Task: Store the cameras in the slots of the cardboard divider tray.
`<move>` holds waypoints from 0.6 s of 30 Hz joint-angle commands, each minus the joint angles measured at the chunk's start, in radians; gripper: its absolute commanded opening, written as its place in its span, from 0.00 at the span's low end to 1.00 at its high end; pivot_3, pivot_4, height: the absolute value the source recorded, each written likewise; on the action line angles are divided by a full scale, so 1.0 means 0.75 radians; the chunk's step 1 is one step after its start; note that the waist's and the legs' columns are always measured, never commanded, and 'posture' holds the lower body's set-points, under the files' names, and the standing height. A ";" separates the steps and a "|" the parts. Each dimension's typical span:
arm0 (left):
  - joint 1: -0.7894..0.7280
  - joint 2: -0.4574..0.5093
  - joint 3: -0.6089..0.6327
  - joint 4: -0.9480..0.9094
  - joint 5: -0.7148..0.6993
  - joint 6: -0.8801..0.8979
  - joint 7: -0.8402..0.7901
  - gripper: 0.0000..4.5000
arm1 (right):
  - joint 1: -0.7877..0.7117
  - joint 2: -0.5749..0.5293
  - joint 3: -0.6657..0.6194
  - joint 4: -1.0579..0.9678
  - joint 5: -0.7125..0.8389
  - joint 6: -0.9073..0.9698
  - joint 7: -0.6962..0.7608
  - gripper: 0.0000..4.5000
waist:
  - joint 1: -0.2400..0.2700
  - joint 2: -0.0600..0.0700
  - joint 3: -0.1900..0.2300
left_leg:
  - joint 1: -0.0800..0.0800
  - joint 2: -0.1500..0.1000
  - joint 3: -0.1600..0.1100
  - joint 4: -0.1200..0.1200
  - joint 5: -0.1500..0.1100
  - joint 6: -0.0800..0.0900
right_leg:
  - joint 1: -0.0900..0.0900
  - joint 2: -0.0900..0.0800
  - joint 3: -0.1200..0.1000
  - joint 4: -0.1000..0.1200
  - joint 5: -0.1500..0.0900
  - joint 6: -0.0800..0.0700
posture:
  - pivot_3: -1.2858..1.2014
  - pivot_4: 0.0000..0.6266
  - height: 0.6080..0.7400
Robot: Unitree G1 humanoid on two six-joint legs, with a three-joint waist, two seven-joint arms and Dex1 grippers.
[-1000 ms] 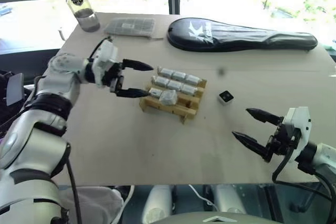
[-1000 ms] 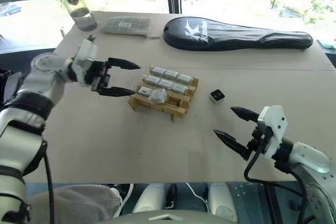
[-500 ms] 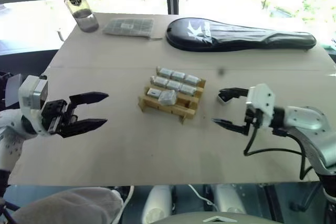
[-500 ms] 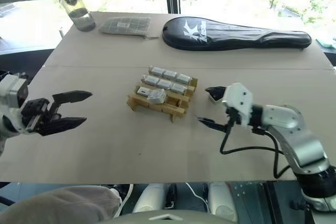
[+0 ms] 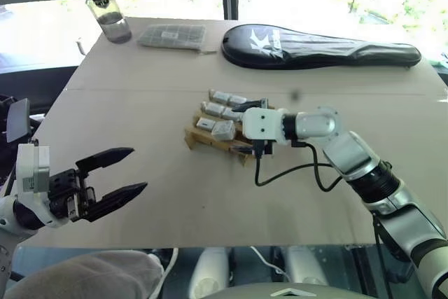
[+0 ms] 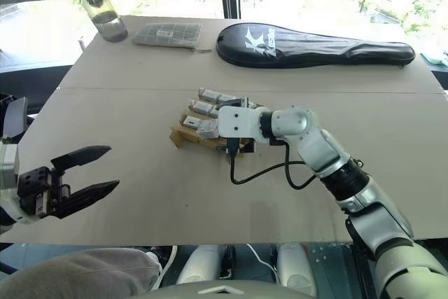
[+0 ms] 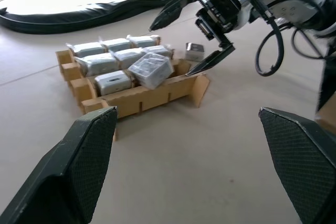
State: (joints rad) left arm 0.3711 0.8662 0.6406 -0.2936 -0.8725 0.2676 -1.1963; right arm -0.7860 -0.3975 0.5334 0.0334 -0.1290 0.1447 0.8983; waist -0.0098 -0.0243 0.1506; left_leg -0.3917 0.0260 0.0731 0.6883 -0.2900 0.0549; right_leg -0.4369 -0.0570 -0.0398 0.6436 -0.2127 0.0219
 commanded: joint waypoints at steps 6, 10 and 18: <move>-0.019 -0.051 0.059 -0.085 0.161 -0.048 0.148 0.99 | -0.084 0.061 0.018 0.123 -0.169 -0.197 -0.082 1.00 | -0.008 0.000 0.000 | 0.001 0.001 0.000 -0.002 0.000 -0.001 | -0.001 0.001 0.000 0.000 0.000 0.000 | 0.52 0.24 1.00; -0.012 -0.066 0.059 -0.108 0.176 -0.035 0.172 0.99 | -0.101 0.087 0.038 0.180 -0.240 -0.294 -0.106 1.00 | -0.009 0.000 0.000 | 0.001 0.001 0.000 -0.003 0.000 -0.001 | -0.001 0.000 0.000 0.000 0.000 0.000 | 0.52 0.24 1.00; -0.012 -0.128 0.051 -0.184 0.154 -0.026 0.212 1.00 | -0.104 0.105 0.040 0.241 -0.300 -0.460 -0.134 0.88 | -0.010 0.000 0.000 | 0.001 0.001 0.000 -0.003 0.000 -0.001 | -0.001 -0.002 -0.001 0.000 0.000 0.000 | 0.52 0.24 1.00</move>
State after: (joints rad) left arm 0.3579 0.7762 0.6561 -0.3914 -0.7429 0.2520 -1.0447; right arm -0.8477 -0.3258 0.5730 0.2224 -0.3479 -0.1652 0.8084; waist -0.0173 -0.0242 0.1506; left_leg -0.3911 0.0264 0.0729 0.6864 -0.2897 0.0540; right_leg -0.4374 -0.0591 -0.0406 0.6440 -0.2125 0.0218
